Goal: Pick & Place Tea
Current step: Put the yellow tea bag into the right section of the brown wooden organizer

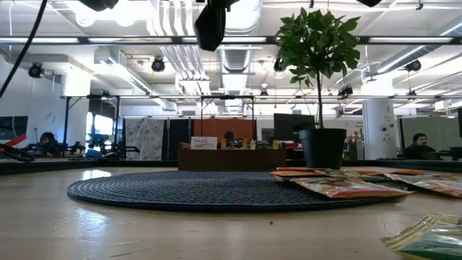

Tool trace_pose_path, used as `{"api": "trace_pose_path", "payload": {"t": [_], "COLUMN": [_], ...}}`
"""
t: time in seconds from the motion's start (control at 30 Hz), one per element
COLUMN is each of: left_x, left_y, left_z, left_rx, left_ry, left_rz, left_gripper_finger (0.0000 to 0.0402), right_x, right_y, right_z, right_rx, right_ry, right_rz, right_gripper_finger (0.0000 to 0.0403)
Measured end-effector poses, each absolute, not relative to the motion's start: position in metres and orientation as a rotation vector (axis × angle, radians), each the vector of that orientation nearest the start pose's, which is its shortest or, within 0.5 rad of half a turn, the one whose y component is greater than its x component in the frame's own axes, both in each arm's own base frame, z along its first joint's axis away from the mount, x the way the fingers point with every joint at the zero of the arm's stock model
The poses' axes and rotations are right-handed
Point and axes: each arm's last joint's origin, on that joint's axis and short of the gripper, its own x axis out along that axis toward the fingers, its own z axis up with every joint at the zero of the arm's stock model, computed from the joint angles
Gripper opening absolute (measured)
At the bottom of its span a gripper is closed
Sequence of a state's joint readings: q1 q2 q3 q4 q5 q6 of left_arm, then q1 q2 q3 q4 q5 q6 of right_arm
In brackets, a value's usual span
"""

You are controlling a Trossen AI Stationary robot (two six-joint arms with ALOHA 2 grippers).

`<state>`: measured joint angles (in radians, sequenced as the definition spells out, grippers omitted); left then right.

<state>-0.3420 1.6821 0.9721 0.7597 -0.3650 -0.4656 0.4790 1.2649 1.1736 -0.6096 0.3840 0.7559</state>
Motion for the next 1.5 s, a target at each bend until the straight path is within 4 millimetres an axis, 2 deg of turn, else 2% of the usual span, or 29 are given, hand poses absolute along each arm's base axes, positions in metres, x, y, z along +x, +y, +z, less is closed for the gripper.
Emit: {"api": "trace_pose_path", "payload": {"t": [0.17,0.4,0.63,0.83,0.97,1.1,1.2,1.37,1.5], "left_x": [0.351,0.352,0.353,0.353,0.348,0.332,0.314,0.281,0.256], "left_y": [-0.113,-0.112,-0.111,-0.11,-0.106,-0.097,-0.09,-0.079,-0.071], "left_z": [0.254,0.259,0.258,0.257,0.249,0.247,0.247,0.248,0.24], "left_rx": [-0.479,-0.445,-0.44,-0.455,-0.401,-0.42,-0.413,-0.426,-0.497], "left_ry": [-0.047,-0.062,-0.063,-0.059,0.04,0.183,0.287,0.352,0.355], "left_rz": [0.017,0.016,0.03,0.065,0.212,0.383,0.482,0.517,0.515], "left_gripper_finger": [0.0004,0.0004,0.0008,0.0059,0.0109,0.0151,0.0164,0.0167,0.0167], "right_x": [0.24,0.244,0.246,0.25,0.254,0.258,0.265,0.288,0.31], "right_y": [0.112,0.106,0.101,0.09,0.079,0.064,0.047,0.012,-0.018], "right_z": [0.334,0.333,0.332,0.332,0.331,0.331,0.327,0.312,0.299], "right_rx": [0.461,0.466,0.429,0.386,0.347,0.309,0.259,0.141,0.013], "right_ry": [0.613,0.614,0.62,0.62,0.617,0.614,0.632,0.766,0.936], "right_rz": [-0.113,-0.118,-0.113,-0.135,-0.163,-0.202,-0.25,-0.269,-0.292], "right_gripper_finger": [0.0139,0.0068,0.0014,0.0009,0.0009,0.0008,0.0008,0.0008,0.0008]}}
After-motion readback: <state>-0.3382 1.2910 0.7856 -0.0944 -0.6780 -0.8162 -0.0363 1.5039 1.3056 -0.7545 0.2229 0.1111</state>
